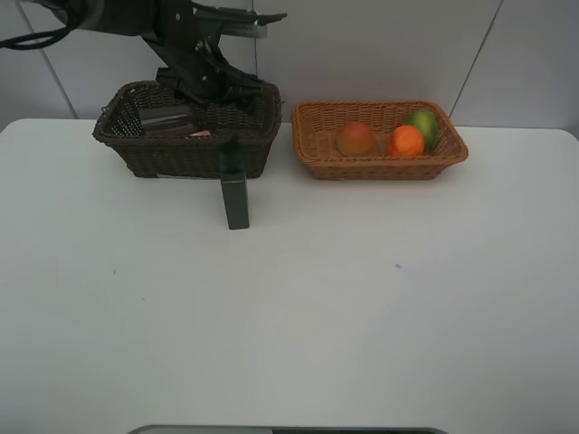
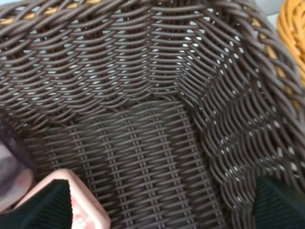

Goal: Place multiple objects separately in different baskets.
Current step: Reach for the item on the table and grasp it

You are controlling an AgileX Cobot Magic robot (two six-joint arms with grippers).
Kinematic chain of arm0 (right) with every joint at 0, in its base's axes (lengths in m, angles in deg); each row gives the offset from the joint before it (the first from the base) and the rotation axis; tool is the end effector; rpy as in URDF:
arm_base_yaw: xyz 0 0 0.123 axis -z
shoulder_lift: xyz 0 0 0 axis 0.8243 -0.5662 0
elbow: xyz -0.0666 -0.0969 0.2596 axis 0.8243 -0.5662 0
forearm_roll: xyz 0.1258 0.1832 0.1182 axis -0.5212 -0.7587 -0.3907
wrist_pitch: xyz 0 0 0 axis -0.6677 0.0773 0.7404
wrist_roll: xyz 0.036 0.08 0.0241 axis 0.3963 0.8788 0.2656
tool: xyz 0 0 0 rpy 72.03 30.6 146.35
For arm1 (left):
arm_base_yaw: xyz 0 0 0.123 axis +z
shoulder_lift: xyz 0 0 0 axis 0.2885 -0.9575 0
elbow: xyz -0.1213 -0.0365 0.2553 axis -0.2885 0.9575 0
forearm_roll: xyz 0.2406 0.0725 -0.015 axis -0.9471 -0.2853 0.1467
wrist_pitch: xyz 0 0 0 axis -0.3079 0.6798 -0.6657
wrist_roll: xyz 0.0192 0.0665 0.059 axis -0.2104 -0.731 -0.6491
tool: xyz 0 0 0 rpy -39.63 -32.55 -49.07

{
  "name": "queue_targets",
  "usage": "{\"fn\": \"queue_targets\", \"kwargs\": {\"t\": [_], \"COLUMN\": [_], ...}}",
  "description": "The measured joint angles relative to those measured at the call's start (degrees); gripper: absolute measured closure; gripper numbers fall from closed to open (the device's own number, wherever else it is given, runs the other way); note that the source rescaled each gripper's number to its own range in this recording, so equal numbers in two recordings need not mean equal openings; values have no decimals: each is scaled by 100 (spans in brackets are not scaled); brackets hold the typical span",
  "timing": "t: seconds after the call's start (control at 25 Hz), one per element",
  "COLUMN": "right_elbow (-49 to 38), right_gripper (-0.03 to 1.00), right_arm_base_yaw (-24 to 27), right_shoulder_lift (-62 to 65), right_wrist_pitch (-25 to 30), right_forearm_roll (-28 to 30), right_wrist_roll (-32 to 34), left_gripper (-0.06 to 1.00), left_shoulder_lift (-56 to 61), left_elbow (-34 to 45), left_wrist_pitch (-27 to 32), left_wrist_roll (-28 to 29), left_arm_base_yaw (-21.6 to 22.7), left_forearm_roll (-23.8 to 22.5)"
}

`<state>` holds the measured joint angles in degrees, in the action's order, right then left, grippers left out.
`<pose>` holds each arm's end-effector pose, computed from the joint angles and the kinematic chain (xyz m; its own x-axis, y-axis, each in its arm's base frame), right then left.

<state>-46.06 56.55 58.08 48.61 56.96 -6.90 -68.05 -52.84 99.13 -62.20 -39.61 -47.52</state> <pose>-0.0081 -0.0045 0.2827 -0.4361 -0.0027 -0.8999 0.0603 0.9977 -0.0322 0.4487 -0.1848 0.1850 -0.7547 0.1836 -0.6298 0.2722 0.9611 -0.0460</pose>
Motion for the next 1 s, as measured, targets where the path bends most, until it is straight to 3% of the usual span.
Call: {"fn": "queue_targets", "kwargs": {"t": [0.2,0.56,0.84,1.0], "right_elbow": [0,0,0,0], "right_gripper": [7,7,7,7], "right_arm_base_yaw": [0,0,0,0], "right_shoulder_lift": [0,0,0,0], "right_wrist_pitch": [0,0,0,0], "right_forearm_roll": [0,0,0,0], "right_wrist_roll": [0,0,0,0], "left_gripper": [-2,-2,-2,-2], "left_shoulder_lift": [471,1176,1266,1266], "left_elbow": [-16,-16,-26,-26], "left_wrist_pitch": [514,2267,3461,3632], "left_wrist_roll": [-5,138,832,1713], "left_arm_base_yaw": [-11,-404,-706,-827], "left_forearm_roll": [5,156,343,387]}}
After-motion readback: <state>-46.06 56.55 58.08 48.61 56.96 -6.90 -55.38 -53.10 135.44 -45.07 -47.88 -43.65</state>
